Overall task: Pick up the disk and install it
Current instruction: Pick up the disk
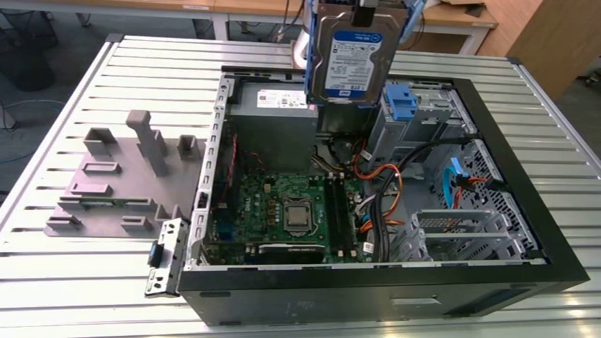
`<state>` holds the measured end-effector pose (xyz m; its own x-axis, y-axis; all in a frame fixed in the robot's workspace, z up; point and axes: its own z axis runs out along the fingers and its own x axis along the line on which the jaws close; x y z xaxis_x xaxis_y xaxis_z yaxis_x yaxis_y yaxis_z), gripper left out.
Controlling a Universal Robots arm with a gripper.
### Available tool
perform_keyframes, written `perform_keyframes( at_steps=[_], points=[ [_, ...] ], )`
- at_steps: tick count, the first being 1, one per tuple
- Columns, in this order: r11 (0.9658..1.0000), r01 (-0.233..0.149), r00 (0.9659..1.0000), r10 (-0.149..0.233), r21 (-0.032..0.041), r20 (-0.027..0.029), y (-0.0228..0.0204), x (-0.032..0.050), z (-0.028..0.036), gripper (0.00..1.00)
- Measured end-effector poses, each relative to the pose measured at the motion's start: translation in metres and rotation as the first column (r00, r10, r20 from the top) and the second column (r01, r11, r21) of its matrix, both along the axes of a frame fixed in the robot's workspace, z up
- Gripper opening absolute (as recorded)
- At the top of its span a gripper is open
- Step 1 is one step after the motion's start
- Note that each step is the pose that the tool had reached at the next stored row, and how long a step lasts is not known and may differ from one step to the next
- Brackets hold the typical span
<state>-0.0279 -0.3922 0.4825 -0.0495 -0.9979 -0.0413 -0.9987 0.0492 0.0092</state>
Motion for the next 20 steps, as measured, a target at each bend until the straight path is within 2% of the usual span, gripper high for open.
perform_keyframes(
  at_steps=[20],
  points=[
    [1.0000, 0.000, 1.0000, 0.000, -0.0046, 0.0000, -0.0367, 0.0000, 0.0000, 0.35]
  ],
)
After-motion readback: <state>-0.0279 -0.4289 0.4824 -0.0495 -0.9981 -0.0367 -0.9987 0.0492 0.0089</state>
